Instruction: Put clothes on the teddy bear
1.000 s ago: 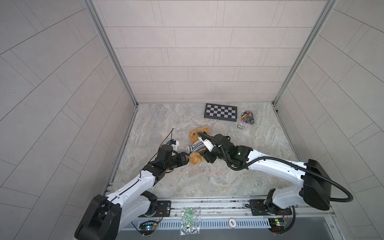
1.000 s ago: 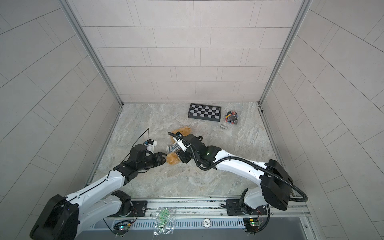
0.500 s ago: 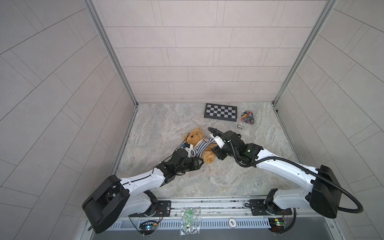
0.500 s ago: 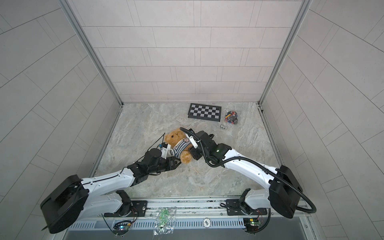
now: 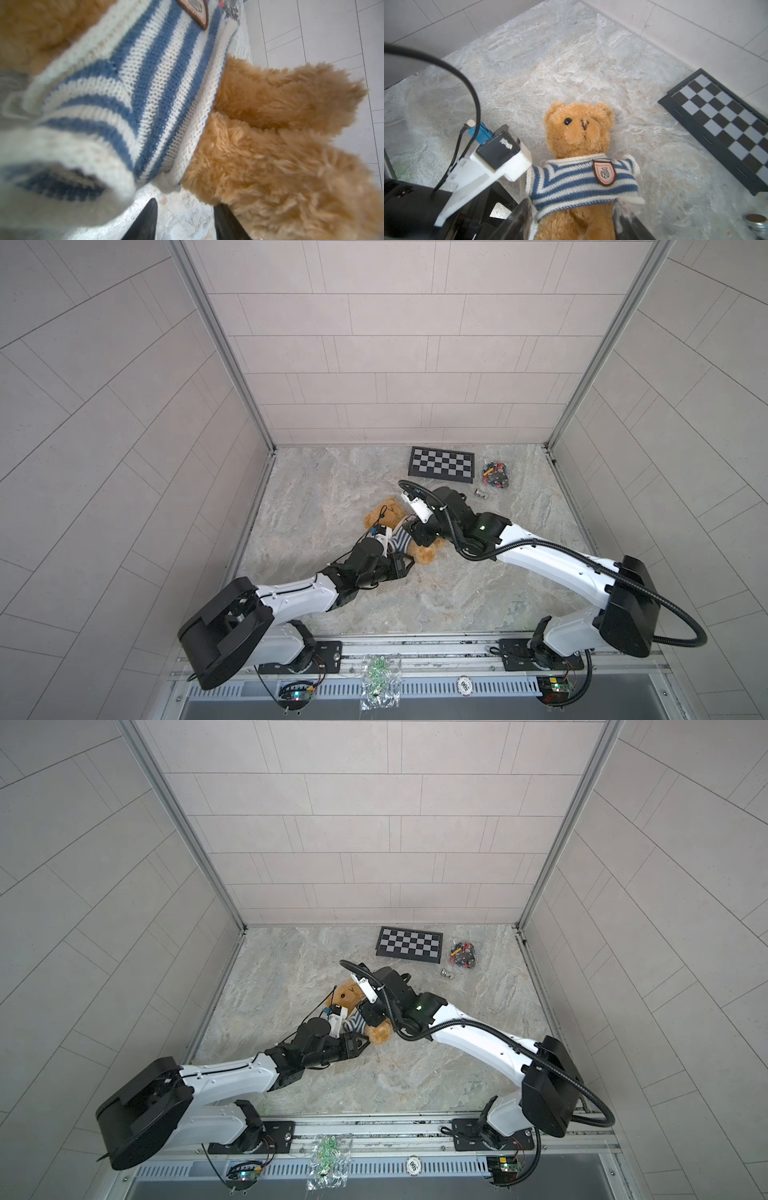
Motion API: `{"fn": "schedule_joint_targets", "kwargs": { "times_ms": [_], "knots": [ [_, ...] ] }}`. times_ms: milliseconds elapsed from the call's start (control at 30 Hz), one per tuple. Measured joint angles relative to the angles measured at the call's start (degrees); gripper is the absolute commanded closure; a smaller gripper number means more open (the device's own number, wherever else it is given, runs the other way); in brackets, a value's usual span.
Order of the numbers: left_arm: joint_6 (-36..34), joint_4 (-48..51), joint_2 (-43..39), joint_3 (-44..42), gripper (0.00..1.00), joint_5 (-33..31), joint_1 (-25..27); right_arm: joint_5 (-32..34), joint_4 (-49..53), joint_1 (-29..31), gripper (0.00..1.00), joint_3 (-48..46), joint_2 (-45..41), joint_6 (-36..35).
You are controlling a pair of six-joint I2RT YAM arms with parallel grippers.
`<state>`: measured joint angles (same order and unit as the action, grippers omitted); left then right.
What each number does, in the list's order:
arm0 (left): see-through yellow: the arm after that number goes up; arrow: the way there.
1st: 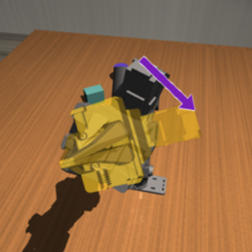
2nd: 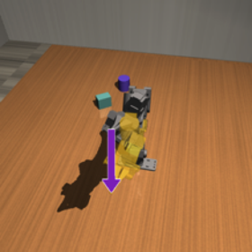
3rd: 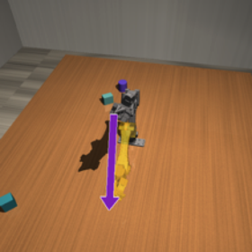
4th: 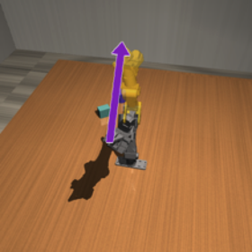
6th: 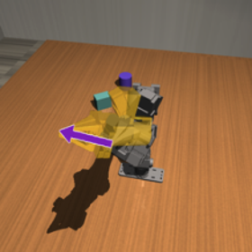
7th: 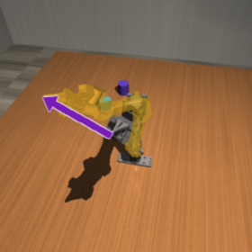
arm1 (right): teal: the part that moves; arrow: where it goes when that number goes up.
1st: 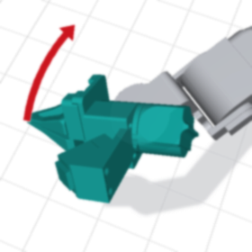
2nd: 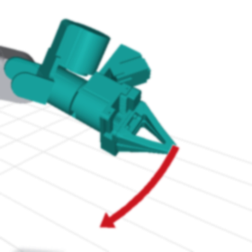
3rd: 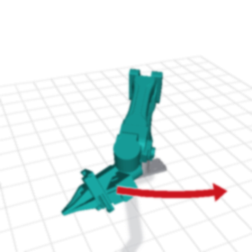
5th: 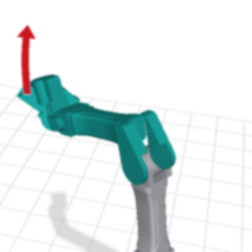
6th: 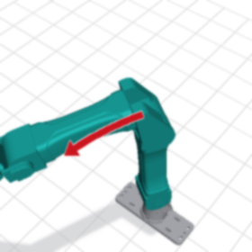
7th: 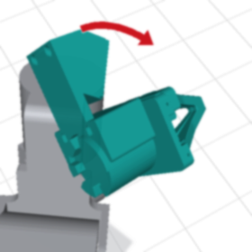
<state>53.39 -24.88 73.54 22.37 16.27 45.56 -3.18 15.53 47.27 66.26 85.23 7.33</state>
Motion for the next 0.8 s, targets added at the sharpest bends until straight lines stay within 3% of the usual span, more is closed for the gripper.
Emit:
{"fn": "schedule_joint_targets", "kwargs": {
  "times_ms": [267, 500, 633, 800],
  "knots": [
    [-0.3, 3.3, -10.4, -4.9, 0.51, -2.1, 0.0, -0.3, -1.4, -1.1, 0.45, -0.8, 10.6, 2.2],
    [-4.5, 14.1, -20.1, -4.7, 0.61, -2.9, -3.5, -0.2, -1.6, -1.6, 0.54, -1.0, 12.6, 3.0],
    [-6.2, 17.2, -19.6, -3.5, 0.68, -2.2, -7.9, -0.3, -1.6, -1.6, 0.58, -1.1, 12.6, 3.5],
    [-7.0, 17.9, -15.1, -0.2, 0.75, -1.0, -8.5, -0.5, -2.6, -1.6, 0.62, -2.7, 12.6, 3.9]
  ]
}}
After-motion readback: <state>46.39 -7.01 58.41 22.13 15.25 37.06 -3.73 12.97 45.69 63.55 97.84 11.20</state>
